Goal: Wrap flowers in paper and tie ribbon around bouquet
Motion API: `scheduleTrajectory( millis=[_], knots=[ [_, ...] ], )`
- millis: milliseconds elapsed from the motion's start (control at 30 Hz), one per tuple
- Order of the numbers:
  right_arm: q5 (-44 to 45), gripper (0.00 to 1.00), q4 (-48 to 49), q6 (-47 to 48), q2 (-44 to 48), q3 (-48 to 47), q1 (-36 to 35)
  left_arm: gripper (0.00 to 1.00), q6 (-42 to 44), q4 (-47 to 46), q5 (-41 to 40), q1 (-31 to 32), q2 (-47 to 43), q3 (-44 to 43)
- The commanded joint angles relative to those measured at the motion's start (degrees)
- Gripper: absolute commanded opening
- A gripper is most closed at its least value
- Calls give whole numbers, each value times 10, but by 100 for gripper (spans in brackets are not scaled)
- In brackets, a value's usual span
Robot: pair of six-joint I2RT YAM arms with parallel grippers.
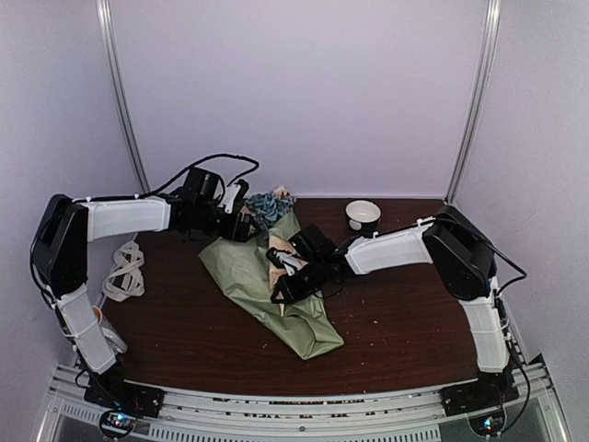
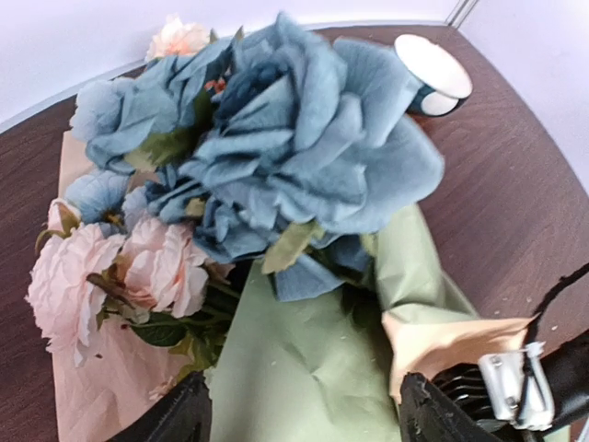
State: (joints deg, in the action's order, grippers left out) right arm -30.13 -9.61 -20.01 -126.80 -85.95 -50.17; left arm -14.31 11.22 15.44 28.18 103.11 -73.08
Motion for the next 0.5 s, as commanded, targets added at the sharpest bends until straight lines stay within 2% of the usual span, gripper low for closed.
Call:
scheduleTrajectory(
  millis=[0, 100, 233, 367, 467],
  knots=[
    [29, 8, -43, 12, -28, 6, -8, 78, -36, -3, 79, 4, 15, -38],
    [35, 8, -47, 15, -28, 3, -8, 85, -44, 19, 127, 6, 63, -80],
    [42, 8, -50, 19, -27, 3, -11, 86, -39, 33, 128, 13, 101, -100],
    [45, 9, -51, 20, -28, 2, -13, 77, -26, 51, 116, 20, 124, -121],
    [50, 9, -55, 23, -25, 2, -14, 62, -28, 40, 118, 22, 129, -123]
  ],
)
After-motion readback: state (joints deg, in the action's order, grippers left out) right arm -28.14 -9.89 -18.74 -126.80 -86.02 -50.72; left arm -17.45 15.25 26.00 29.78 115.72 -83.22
